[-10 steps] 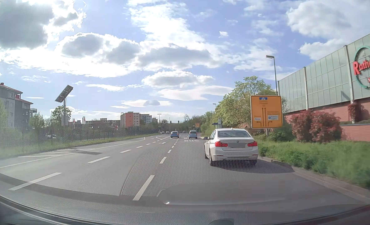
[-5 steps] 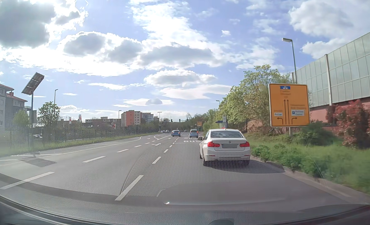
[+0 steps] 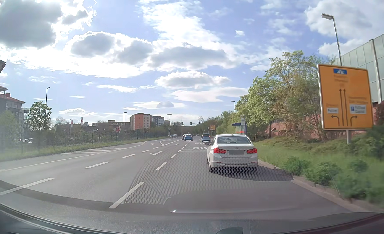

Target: Follow the waypoints while adhering to traffic rules and regulations

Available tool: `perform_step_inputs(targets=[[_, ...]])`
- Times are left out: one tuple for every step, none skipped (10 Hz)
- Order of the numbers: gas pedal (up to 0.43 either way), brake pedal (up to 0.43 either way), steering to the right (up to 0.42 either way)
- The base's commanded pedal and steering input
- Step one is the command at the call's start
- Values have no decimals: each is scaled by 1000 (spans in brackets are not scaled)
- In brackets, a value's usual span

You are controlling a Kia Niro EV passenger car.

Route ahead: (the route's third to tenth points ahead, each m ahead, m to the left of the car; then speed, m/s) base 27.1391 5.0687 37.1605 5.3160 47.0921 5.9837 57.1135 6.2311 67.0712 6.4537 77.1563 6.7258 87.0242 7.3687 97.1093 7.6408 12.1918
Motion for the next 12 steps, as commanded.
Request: perform_step_inputs(targets=[[59, 0, -23], [59, 0, -22], [47, 0, -20], [20, 0, -17], [0, 0, -12], [0, 0, -7], [0, 0, -5], [0, 0, -5], [0, 0, -5], [0, 0, -5], [0, 0, -5], [0, 0, -5]])
